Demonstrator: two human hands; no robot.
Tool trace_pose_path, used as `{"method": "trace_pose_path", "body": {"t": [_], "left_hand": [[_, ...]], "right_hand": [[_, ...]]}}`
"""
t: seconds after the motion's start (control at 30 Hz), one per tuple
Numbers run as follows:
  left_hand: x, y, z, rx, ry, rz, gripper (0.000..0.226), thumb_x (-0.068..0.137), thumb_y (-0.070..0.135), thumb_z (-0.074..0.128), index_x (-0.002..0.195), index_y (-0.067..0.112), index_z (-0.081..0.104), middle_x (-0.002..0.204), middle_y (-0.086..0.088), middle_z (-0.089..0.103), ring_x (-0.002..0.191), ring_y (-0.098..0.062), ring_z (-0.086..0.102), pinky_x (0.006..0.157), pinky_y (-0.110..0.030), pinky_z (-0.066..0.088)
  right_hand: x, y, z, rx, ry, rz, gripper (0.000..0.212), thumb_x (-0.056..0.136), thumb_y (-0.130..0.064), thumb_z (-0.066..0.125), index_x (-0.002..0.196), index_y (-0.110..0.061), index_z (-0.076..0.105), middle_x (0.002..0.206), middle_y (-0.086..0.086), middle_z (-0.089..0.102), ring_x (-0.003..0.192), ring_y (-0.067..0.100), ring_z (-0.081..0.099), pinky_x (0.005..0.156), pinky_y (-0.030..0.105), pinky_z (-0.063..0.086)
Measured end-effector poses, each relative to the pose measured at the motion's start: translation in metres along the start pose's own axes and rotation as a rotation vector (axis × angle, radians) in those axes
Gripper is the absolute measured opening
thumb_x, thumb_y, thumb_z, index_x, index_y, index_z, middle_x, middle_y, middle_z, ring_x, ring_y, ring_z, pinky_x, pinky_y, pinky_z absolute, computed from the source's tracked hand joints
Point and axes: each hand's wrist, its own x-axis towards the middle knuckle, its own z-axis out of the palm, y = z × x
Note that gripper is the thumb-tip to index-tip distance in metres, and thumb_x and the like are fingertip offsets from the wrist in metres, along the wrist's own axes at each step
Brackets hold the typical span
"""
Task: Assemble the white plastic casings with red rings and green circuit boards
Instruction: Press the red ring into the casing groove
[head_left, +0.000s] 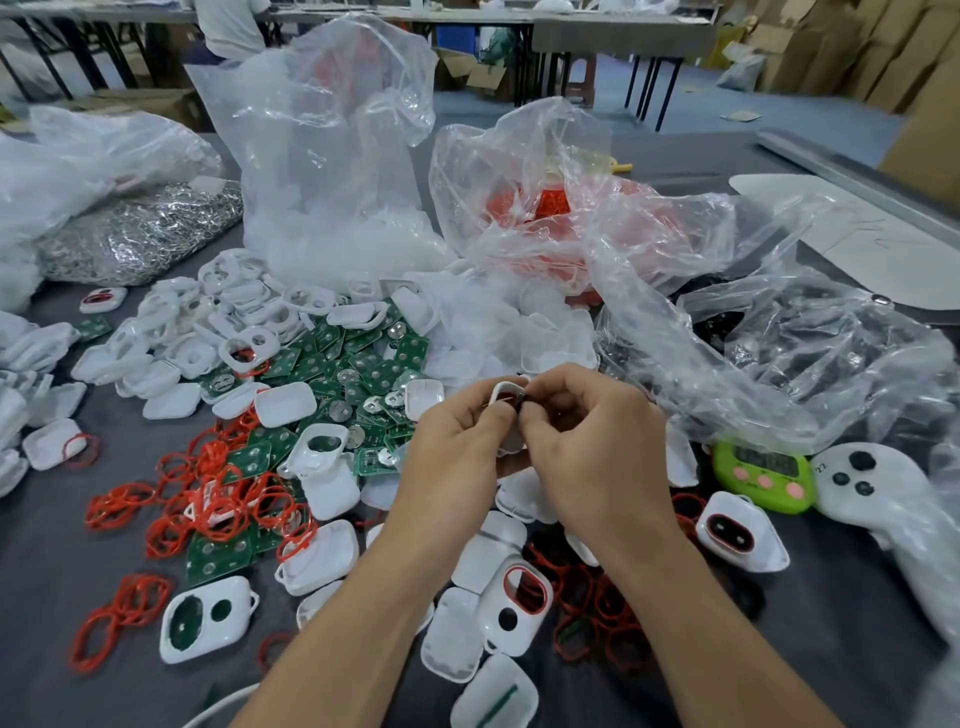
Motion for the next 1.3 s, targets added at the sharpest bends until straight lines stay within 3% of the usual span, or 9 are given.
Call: {"method": "trace_pose_path", "body": {"t": [0.13, 0.27, 0.47, 0.57, 0.67, 0.8, 1.0, 1.13, 1.3], "left_hand": [[0.0, 0.002, -0.003, -0.01, -0.001, 0.008, 0.035, 0.102, -0.002, 0.044, 0.109, 0.007, 0.076, 0.075, -0.005, 0.071, 0.079, -0.013, 0.07, 0.08, -0.028, 0.061], [-0.002, 0.003, -0.002, 0.094, -0.037, 0.054, 0.034, 0.1, 0.001, 0.049, 0.103, 0.013, 0.08, 0.08, -0.031, 0.06, 0.075, -0.014, 0.067, 0.08, -0.026, 0.061], [0.0, 0.001, -0.004, 0.208, -0.014, 0.101, 0.04, 0.093, -0.006, 0.046, 0.083, 0.013, 0.08, 0.061, -0.012, 0.058, 0.06, -0.012, 0.064, 0.072, -0.028, 0.063], [0.001, 0.0, -0.006, 0.281, 0.043, 0.168, 0.04, 0.09, -0.001, 0.05, 0.089, 0.022, 0.082, 0.064, -0.015, 0.066, 0.062, -0.015, 0.065, 0.062, -0.024, 0.059], [0.003, 0.001, -0.006, 0.306, 0.064, 0.212, 0.037, 0.089, 0.003, 0.051, 0.092, 0.024, 0.081, 0.069, -0.024, 0.066, 0.064, -0.031, 0.061, 0.074, -0.044, 0.064], [0.002, -0.001, -0.007, 0.367, 0.14, 0.259, 0.034, 0.098, -0.001, 0.051, 0.096, 0.019, 0.077, 0.061, -0.022, 0.06, 0.057, -0.023, 0.058, 0.062, -0.025, 0.061], [0.0, -0.004, -0.007, 0.546, 0.152, 0.175, 0.019, 0.103, 0.016, 0.054, 0.105, 0.033, 0.063, 0.067, 0.007, 0.073, 0.062, -0.009, 0.073, 0.06, -0.027, 0.06], [-0.01, -0.003, 0.0, 0.692, 0.328, 0.353, 0.011, 0.097, 0.033, 0.064, 0.089, 0.039, 0.059, 0.072, 0.025, 0.071, 0.059, -0.002, 0.066, 0.053, -0.018, 0.049], [-0.018, 0.002, 0.006, 0.879, 0.5, 0.716, 0.019, 0.091, 0.051, 0.06, 0.097, 0.036, 0.051, 0.071, 0.014, 0.074, 0.067, -0.001, 0.068, 0.053, -0.009, 0.047]], "right_hand": [[0.003, 0.003, -0.005, 0.132, -0.068, 0.03, 0.008, 0.086, -0.02, 0.078, 0.083, -0.027, 0.076, 0.071, -0.015, 0.073, 0.069, 0.006, 0.072, 0.066, 0.027, 0.059], [0.004, 0.004, -0.01, -0.011, -0.086, -0.083, 0.009, 0.087, -0.02, 0.079, 0.082, -0.026, 0.076, 0.068, -0.015, 0.071, 0.067, 0.007, 0.068, 0.064, 0.028, 0.057], [0.003, 0.002, -0.011, -0.082, -0.065, -0.236, 0.009, 0.082, -0.019, 0.081, 0.083, -0.027, 0.077, 0.074, -0.014, 0.071, 0.069, 0.007, 0.065, 0.063, 0.021, 0.051], [0.003, 0.003, -0.01, -0.06, 0.06, -0.092, 0.021, 0.075, -0.033, 0.089, 0.081, -0.029, 0.069, 0.069, -0.013, 0.064, 0.069, 0.005, 0.06, 0.059, 0.014, 0.046], [0.006, 0.004, -0.011, -0.017, -0.041, 0.066, 0.023, 0.079, -0.047, 0.083, 0.081, -0.029, 0.069, 0.067, -0.012, 0.067, 0.067, 0.003, 0.066, 0.058, 0.013, 0.048], [0.006, 0.004, -0.009, 0.18, -0.205, 0.164, 0.004, 0.087, -0.032, 0.078, 0.088, -0.028, 0.077, 0.071, -0.009, 0.074, 0.065, 0.008, 0.072, 0.064, 0.027, 0.059], [0.002, 0.004, -0.005, 0.287, -0.152, 0.16, 0.016, 0.087, -0.012, 0.076, 0.079, -0.025, 0.081, 0.069, -0.009, 0.075, 0.067, 0.008, 0.072, 0.062, 0.019, 0.056], [0.006, 0.004, -0.007, 0.461, -0.118, 0.24, 0.007, 0.084, -0.015, 0.083, 0.081, -0.021, 0.083, 0.069, 0.0, 0.077, 0.062, 0.018, 0.073, 0.061, 0.031, 0.058], [0.007, 0.002, -0.013, 0.759, -0.126, 0.212, 0.009, 0.078, -0.006, 0.085, 0.08, -0.015, 0.084, 0.071, 0.009, 0.077, 0.06, 0.017, 0.07, 0.059, 0.024, 0.056]]}}
